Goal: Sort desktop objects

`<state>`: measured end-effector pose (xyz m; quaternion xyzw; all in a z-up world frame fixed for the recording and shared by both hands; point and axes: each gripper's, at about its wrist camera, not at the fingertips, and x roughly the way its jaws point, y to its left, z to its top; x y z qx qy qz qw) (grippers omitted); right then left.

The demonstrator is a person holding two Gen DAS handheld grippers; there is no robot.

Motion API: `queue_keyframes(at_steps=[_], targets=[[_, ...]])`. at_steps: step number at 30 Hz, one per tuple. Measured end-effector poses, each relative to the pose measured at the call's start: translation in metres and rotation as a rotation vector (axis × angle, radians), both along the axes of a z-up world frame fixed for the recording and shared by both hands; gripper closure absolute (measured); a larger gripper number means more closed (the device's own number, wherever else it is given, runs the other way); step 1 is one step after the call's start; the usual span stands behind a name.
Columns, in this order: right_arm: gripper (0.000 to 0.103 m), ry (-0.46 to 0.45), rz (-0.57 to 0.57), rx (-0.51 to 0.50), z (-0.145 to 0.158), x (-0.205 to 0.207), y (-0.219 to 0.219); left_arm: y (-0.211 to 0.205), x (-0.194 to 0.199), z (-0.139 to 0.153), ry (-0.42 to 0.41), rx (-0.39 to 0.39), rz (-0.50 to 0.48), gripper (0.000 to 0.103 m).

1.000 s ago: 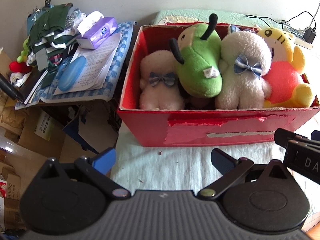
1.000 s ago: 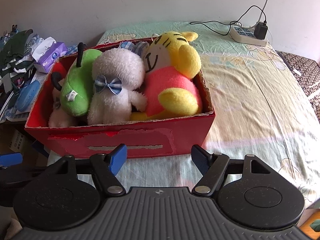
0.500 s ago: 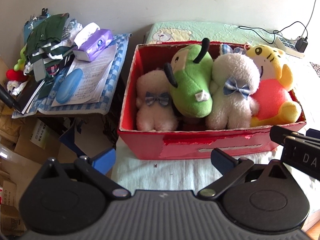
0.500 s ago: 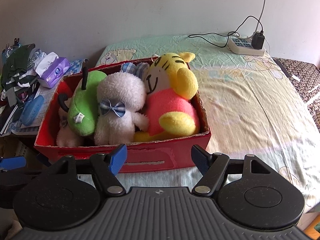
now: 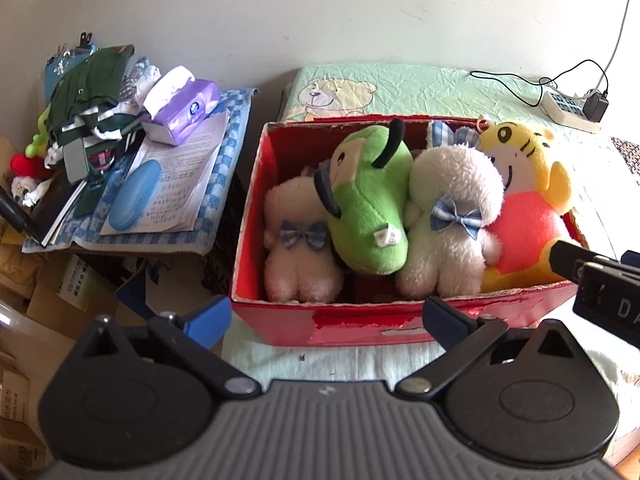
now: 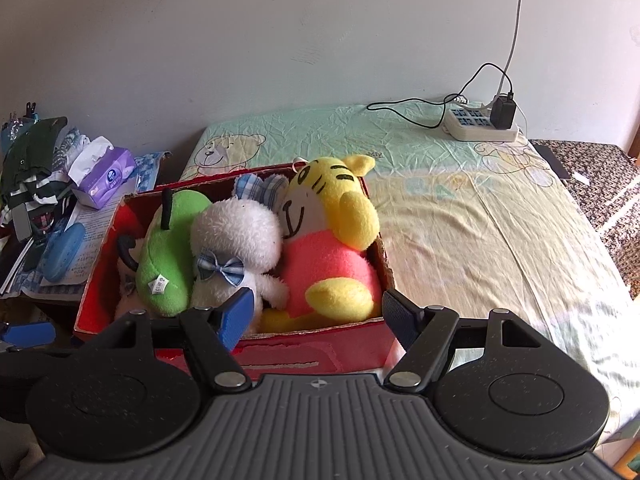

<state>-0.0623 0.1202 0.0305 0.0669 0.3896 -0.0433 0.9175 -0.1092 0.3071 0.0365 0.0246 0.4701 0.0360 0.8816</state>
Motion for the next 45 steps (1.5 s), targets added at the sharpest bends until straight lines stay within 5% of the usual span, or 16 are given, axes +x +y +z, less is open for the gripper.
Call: queue_keyframes(at_steps=[22,35,45], targets=[[0.029,0.013,-0.010,0.014,-0.007,-0.004,-0.017,-0.030,-0.001,-0.003,-0.006,0.014,-0.069,0.001],[0.029,0.055,-0.143,0.033,-0.024,-0.024,-0.048,-0.066,-0.005,-0.015,0.022,0.029,-0.214,0.001],[0.029,0.073,-0.146,0.040,-0.030,-0.028,-0.046,-0.062,-0.008,-0.023,0.053,0.042,-0.209,0.001]])
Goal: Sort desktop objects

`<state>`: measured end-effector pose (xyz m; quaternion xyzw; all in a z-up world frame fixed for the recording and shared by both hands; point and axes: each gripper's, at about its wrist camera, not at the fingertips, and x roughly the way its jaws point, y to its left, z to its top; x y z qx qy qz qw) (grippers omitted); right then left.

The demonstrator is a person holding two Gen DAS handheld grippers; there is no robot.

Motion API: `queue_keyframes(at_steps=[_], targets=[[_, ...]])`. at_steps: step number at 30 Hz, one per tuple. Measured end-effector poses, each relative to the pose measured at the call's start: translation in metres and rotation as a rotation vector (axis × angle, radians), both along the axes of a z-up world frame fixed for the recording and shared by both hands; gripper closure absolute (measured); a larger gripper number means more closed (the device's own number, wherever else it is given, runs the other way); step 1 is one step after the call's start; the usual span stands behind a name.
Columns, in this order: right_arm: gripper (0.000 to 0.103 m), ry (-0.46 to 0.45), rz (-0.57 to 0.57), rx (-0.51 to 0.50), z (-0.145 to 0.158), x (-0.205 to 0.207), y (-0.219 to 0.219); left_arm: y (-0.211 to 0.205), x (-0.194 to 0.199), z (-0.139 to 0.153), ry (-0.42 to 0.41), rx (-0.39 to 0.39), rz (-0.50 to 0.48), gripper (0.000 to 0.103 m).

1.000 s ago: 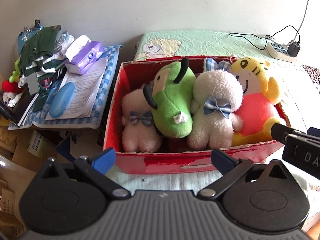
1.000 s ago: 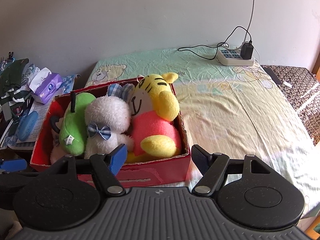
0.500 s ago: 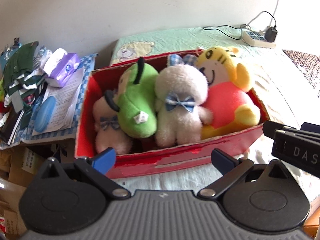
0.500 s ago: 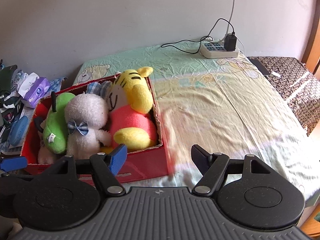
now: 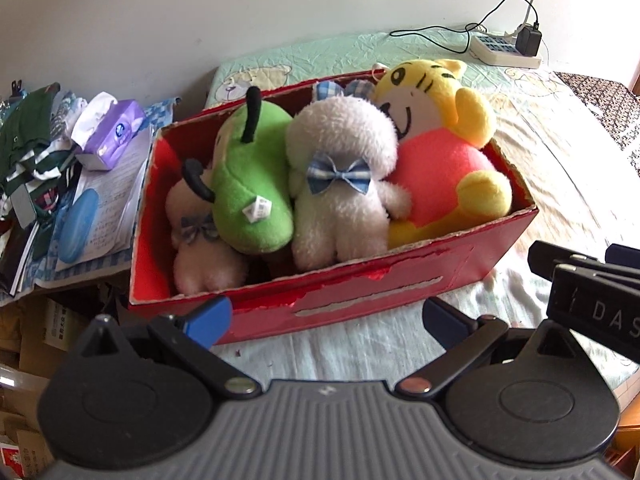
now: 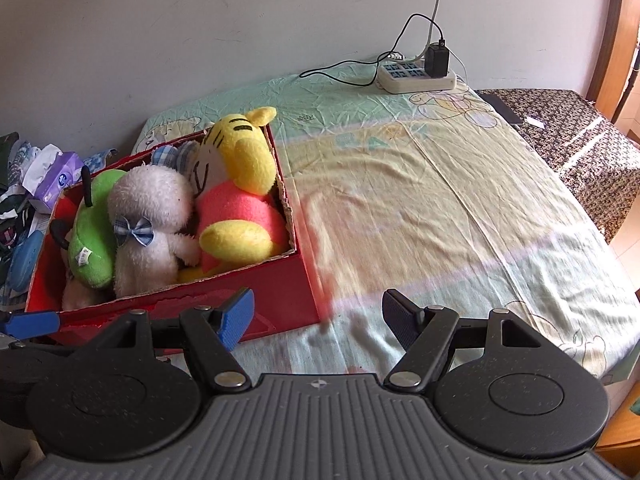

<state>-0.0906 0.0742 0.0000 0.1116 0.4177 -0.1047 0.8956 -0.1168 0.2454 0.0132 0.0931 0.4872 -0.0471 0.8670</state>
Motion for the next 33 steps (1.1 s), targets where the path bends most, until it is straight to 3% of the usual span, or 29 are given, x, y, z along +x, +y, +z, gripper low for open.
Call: queue_keyframes(at_steps=[33], targets=[[0.029,-0.010,0.090,-0.017,0.001,0.017,0.030,0.030,0.004,0.002,-0.011,-0.031,0.060,0.001]])
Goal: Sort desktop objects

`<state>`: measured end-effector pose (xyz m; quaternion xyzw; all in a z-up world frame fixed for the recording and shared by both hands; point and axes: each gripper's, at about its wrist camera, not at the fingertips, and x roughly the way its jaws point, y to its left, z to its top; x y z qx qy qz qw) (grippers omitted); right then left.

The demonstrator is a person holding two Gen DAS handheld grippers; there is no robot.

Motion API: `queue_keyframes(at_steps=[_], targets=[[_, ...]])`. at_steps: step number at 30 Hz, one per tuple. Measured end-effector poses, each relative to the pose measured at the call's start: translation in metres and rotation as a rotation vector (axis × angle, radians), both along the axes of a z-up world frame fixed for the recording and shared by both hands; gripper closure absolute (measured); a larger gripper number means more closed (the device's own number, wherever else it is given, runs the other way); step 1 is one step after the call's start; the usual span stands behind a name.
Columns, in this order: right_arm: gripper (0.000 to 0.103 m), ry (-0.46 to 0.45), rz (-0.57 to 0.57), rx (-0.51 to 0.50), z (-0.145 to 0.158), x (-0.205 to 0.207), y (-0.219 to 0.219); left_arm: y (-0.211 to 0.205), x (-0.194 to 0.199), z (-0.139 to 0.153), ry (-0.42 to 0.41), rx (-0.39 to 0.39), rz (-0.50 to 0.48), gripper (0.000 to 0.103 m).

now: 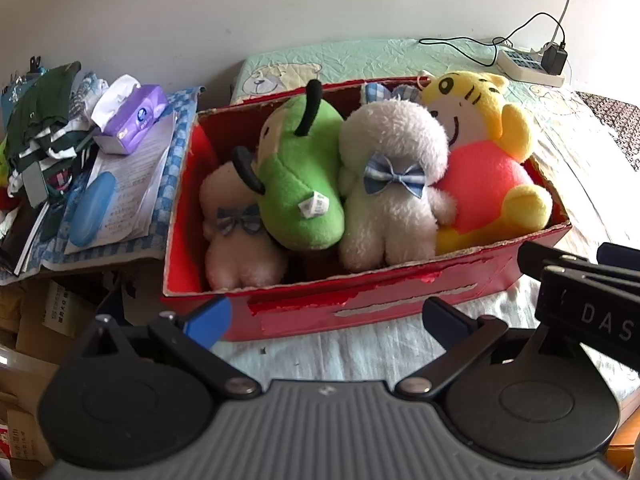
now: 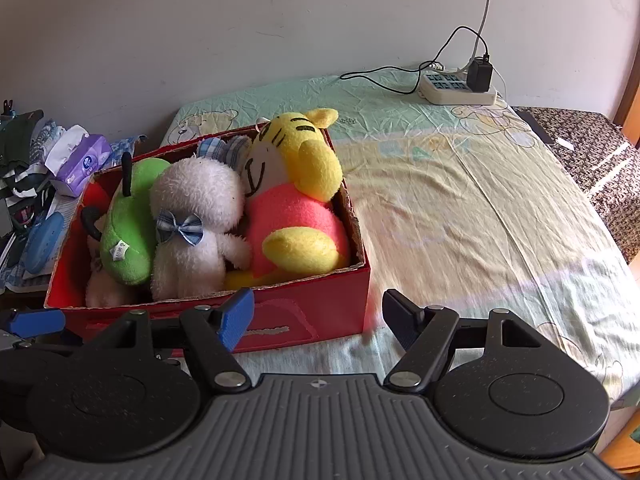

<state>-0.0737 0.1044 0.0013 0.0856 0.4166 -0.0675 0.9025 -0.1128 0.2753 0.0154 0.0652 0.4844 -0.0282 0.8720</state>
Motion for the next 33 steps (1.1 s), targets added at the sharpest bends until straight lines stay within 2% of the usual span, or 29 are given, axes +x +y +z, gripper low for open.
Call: queue_keyframes(at_steps=[26,33], targets=[[0.029,-0.024,0.039,-0.023,0.009,0.001,0.008,0.011,-0.003,0.006,-0.024,-0.029,0.029,0.001],[0.029,-0.037,0.062,-0.022,0.013,0.003,0.012,0.012,-0.008,0.013,-0.064,-0.041,0.034,0.003]])
